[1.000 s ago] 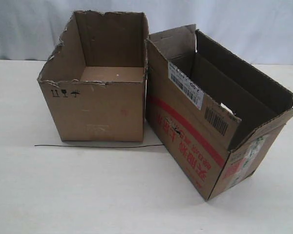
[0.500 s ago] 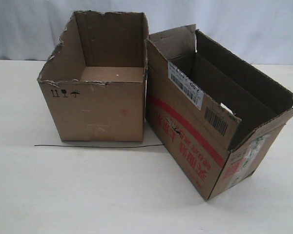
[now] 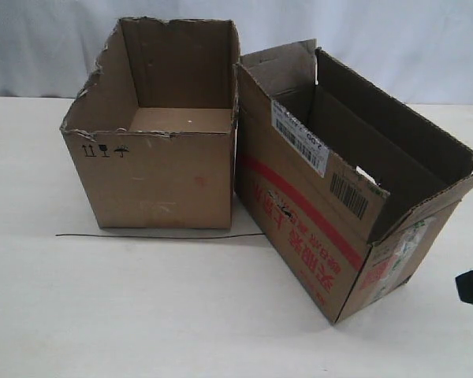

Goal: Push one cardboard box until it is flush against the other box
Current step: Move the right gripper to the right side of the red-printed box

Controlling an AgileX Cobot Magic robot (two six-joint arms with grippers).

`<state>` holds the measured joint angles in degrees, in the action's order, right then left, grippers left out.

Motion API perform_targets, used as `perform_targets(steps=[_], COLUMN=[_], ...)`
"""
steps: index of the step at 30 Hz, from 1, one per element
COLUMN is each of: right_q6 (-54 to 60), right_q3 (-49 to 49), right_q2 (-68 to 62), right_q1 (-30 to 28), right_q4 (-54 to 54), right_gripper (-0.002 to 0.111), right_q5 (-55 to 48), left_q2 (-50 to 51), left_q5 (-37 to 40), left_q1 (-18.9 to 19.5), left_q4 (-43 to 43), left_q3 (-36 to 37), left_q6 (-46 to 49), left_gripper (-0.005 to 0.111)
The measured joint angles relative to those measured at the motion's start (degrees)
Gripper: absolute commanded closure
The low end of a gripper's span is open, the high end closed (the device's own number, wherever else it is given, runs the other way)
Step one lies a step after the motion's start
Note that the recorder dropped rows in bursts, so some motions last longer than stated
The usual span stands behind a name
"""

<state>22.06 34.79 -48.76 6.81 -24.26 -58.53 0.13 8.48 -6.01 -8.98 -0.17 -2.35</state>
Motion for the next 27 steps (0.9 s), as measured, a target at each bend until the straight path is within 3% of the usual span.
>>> perform_targets(steps=[8,27], right_q6=[6.75,14.89], right_q3=[-3.86,-4.00], right_q2=[-1.09,-6.88], right_q1=[0.00,0.00], right_q4=[-7.15,-17.18], right_gripper=[0.103,0.103], right_q5=[7.38,8.51], left_q2=[0.00,0.00], left_q5=[0.00,0.00], left_q1=[0.00,0.00], left_q4=[0.00,0.00], left_q3=[0.00,0.00], left_q6=[0.11,0.11], left_gripper=[0.107,0.107])
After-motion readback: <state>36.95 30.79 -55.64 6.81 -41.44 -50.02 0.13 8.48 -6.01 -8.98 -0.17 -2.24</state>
